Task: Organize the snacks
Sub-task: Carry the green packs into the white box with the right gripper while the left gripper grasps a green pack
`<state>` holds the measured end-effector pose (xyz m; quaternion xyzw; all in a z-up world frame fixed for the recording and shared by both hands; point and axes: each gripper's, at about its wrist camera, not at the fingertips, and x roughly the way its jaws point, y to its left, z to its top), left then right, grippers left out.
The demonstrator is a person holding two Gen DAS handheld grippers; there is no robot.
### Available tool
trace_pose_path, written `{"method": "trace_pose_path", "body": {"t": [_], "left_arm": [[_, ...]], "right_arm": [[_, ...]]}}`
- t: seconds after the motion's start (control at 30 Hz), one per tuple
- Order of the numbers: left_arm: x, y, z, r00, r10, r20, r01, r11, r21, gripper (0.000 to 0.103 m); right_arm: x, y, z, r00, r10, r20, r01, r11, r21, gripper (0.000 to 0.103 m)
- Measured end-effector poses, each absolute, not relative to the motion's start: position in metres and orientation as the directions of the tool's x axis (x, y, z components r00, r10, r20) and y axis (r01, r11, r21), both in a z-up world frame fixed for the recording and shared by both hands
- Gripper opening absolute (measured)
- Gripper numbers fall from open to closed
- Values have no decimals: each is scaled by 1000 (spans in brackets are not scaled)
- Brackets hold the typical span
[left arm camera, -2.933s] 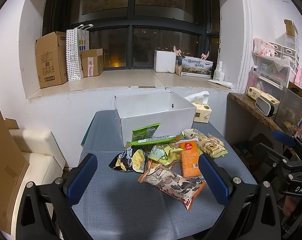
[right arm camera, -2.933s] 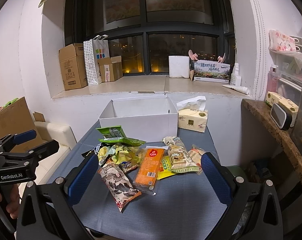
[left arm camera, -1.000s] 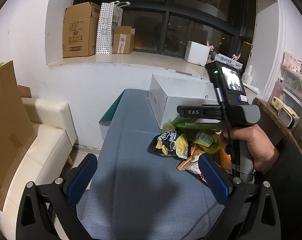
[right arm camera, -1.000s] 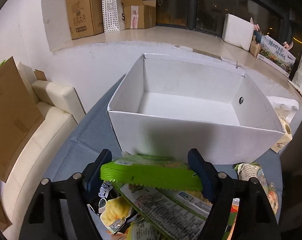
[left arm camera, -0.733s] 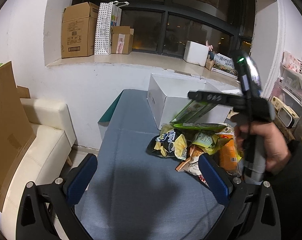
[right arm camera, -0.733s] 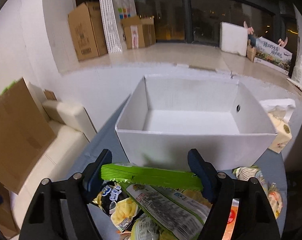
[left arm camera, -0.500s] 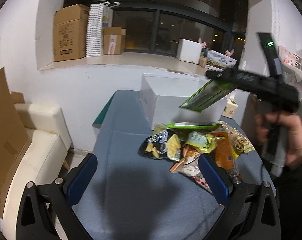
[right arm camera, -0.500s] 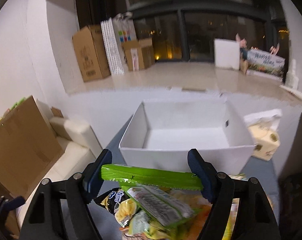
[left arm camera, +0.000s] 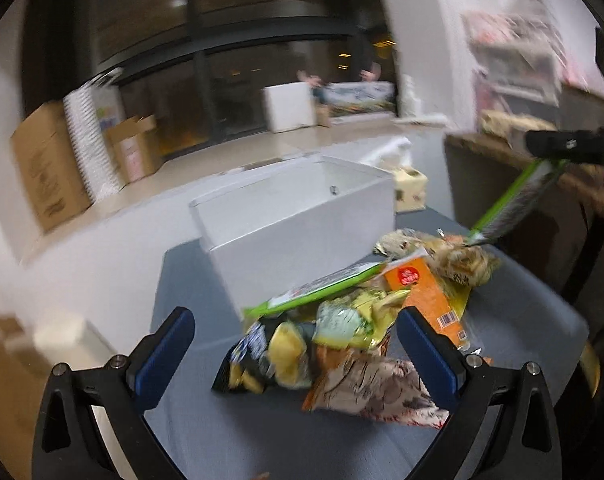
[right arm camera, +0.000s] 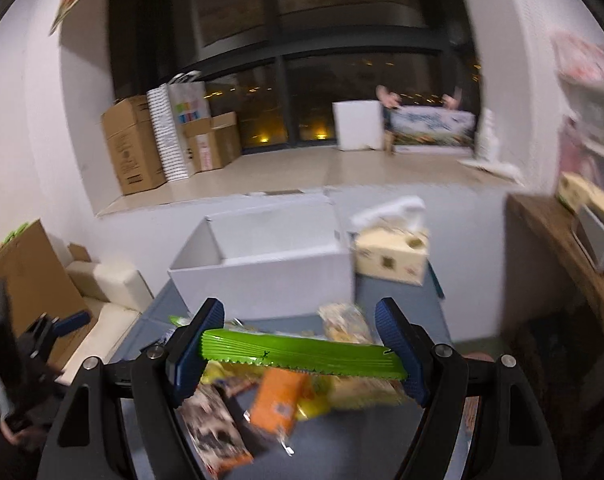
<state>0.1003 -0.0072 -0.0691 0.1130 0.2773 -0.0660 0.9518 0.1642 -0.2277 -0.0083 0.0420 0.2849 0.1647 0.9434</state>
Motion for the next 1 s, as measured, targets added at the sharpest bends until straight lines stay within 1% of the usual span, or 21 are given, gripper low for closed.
{"method": "trace_pose_path", "body": {"t": [0.07, 0.13, 0.23, 0.3, 0.33, 0.37, 0.4, 0.43, 0.47, 0.5, 0.57, 0.63, 0.7, 0.77, 0.9, 1.0], "left_arm": [[115, -20, -77, 821, -96, -563, 267, 936, 230, 103], [128, -32, -84, 805, -99, -585, 318, 905, 284, 103], [149, -49, -86, 798, -97, -595, 360, 868, 342, 103], [163, -59, -87, 786, -96, -610, 382, 852, 358, 103], [171, -64, -89, 774, -88, -627, 392, 845, 365, 103], [183, -70, -94, 754, -63, -654, 400, 833, 382, 100], [189, -73, -97, 745, -47, -665, 404, 826, 394, 92], [195, -74, -101, 730, -34, -683, 408, 823, 395, 61], [205, -74, -106, 701, -22, -713, 412, 829, 379, 36], [214, -70, -109, 681, -15, -733, 402, 844, 356, 31], [220, -63, -108, 673, -51, -738, 397, 866, 302, 27], [220, -54, -101, 692, -64, -719, 365, 890, 272, 24], [214, -42, -90, 708, -114, -697, 355, 911, 212, 22], [205, -33, -74, 739, -140, -659, 333, 926, 177, 19], [186, -8, -42, 787, -210, -581, 302, 951, 65, 19], [176, 12, -20, 816, -262, -515, 281, 959, -43, 19]], "right_arm": [[157, -244, -15, 785, 319, -531, -256, 948, 191, 82], [150, -260, -23, 788, 305, -534, -226, 951, 210, 82], [141, -275, -32, 785, 314, -535, -215, 947, 240, 82], [138, -280, -37, 783, 313, -538, -212, 947, 243, 82], [137, -281, -38, 782, 310, -540, -209, 948, 241, 82], [138, -281, -39, 780, 311, -543, -210, 948, 240, 82], [137, -282, -41, 778, 314, -544, -213, 947, 242, 82], [137, -284, -42, 778, 316, -543, -212, 946, 247, 82], [137, -286, -43, 777, 319, -543, -212, 944, 252, 82], [137, -288, -44, 777, 318, -544, -208, 944, 254, 82], [137, -291, -47, 776, 310, -548, -198, 946, 255, 82], [138, -294, -50, 773, 313, -552, -193, 945, 265, 82], [138, -294, -51, 772, 310, -555, -188, 945, 267, 82], [138, -294, -51, 771, 313, -555, -190, 944, 269, 82], [141, -282, -48, 768, 330, -549, -217, 940, 262, 82], [149, -269, -42, 763, 351, -543, -243, 934, 261, 82]]}}
